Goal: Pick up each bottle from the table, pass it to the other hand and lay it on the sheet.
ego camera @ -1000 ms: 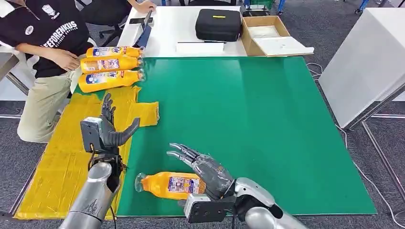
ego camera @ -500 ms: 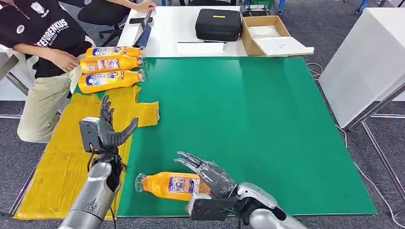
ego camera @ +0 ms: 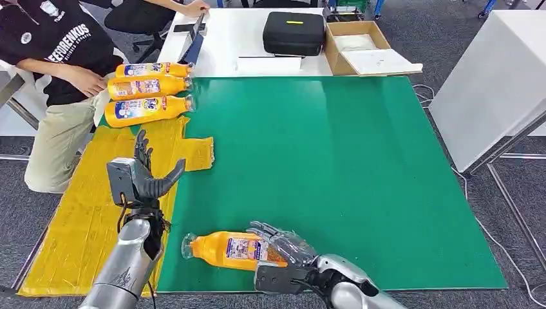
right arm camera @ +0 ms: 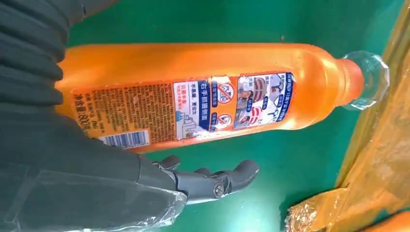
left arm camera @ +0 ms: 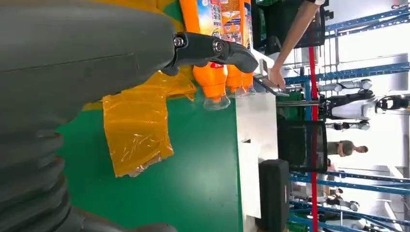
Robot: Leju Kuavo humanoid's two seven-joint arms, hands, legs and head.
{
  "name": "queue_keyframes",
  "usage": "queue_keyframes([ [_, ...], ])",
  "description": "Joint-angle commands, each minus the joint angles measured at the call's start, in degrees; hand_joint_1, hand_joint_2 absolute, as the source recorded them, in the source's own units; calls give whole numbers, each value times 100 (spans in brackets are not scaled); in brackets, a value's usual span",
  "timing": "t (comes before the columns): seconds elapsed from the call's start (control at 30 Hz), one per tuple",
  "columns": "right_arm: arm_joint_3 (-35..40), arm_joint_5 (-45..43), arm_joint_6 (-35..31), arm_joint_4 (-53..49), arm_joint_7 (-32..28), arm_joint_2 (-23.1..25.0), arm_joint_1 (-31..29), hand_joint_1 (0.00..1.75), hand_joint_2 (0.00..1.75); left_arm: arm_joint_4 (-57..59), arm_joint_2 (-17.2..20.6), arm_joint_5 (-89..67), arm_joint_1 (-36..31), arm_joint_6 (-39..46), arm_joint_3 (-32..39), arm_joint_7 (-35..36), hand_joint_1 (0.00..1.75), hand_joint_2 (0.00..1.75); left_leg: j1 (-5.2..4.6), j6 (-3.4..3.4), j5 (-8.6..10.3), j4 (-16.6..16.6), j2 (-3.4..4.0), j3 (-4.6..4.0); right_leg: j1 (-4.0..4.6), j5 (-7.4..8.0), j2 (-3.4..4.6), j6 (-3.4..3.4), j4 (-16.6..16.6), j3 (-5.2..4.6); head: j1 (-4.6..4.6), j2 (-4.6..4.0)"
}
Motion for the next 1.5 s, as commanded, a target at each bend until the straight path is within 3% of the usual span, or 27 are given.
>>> queue_keyframes([
  [0.03, 582, 304, -379, 1126, 10, 260, -456, 0, 175, 372, 76, 80, -84, 30, 170, -17, 0, 175, 9, -23, -8, -8, 20, 29, 9, -1, 13, -14, -14, 28, 0, 0],
  [0.4, 1062, 776, -1167, 2441, -160, 863, -855, 0, 175, 424, 44, 69, -100, -9, 209, -27, 0, 175, 6, -18, -2, -7, 13, 24, 7, 3, 8, -11, -10, 23, 2, 0],
  [1.0, 1797, 811, -1239, 2201, -186, 435, -1126, 0, 175, 276, 120, 162, 113, -20, 444, -119, 0, 175, 9, -18, 0, -7, 33, 56, 5, 16, 11, -30, -12, 36, 0, 0],
  [1.23, 1834, 1684, -1293, 1924, 210, 184, -798, 0, 175, -132, 200, 278, 520, -25, 622, -127, 0, 175, 13, -23, -4, -12, 36, 71, 10, 13, 12, -32, -21, 52, 0, 0],
  [1.5, 1337, 2583, -1229, 1555, 579, -116, -703, 0, 175, -251, 188, 272, 609, -82, 666, -27, 0, 175, 9, -16, -2, -4, 38, 64, 5, 14, 19, -28, -13, 40, 0, 0],
])
